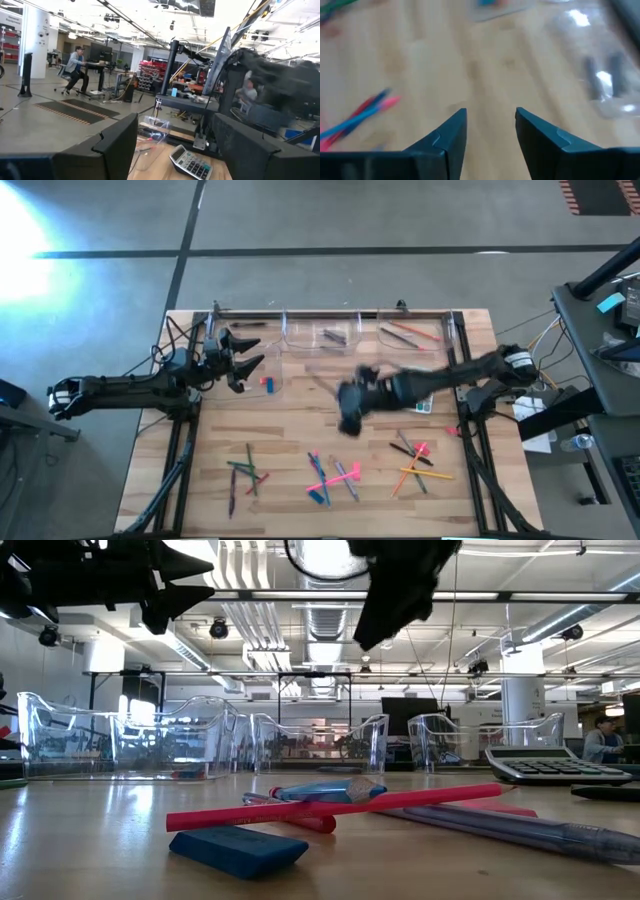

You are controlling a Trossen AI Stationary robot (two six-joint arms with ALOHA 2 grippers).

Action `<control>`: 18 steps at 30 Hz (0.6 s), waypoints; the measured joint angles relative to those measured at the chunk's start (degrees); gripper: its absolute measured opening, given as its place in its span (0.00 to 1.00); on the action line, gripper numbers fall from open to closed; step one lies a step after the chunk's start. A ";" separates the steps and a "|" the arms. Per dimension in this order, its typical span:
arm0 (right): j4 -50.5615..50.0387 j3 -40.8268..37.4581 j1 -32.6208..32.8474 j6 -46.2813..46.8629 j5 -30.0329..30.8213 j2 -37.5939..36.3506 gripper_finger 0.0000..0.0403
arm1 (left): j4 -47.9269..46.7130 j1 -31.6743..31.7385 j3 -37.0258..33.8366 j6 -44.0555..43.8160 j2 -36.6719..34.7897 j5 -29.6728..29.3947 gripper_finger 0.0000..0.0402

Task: Sort crayons/erasers/pens/pencils in bins
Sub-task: Put the light blue pencil into the top right transparent bin

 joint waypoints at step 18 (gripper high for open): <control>-2.69 -6.13 16.72 16.66 -2.71 0.24 0.31 | -0.19 0.01 0.88 -0.45 6.28 5.31 0.61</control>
